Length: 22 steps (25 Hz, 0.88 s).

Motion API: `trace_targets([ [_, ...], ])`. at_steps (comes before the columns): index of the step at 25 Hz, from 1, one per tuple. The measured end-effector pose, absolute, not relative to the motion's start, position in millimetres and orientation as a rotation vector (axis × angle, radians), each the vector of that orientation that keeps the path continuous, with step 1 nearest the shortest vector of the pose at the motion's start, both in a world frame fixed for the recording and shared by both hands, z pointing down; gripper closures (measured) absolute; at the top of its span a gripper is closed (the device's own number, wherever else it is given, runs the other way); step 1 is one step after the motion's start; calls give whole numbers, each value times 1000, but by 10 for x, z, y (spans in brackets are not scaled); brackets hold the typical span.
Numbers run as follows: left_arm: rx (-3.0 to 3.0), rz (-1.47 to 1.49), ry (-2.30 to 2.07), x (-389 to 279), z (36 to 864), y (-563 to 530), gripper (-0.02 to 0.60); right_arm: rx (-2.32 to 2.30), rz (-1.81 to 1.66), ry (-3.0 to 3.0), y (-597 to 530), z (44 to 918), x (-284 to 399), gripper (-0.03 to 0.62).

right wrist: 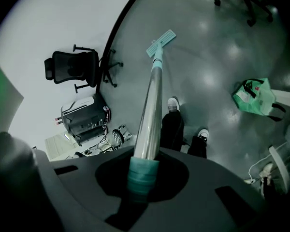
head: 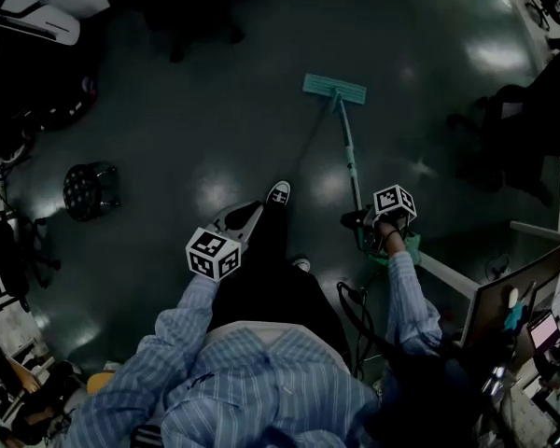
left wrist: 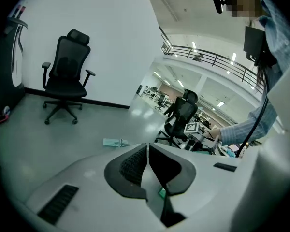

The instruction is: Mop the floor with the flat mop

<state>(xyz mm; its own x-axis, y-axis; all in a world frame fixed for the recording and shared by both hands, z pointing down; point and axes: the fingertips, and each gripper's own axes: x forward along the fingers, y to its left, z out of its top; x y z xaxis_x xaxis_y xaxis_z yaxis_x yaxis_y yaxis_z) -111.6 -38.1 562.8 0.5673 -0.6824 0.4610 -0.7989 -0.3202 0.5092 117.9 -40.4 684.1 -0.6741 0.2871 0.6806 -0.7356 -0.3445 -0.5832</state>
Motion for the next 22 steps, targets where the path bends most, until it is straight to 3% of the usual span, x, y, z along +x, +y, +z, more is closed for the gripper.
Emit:
trace_targets([
  [12,2222,219,-1129,-362,5248,733,568,556,2046,-1189,2042,6512,1935,560],
  [22,2321,268,-1072,-59,5078,1433,568,509,2002,-1152,3281,6229,2473,560],
])
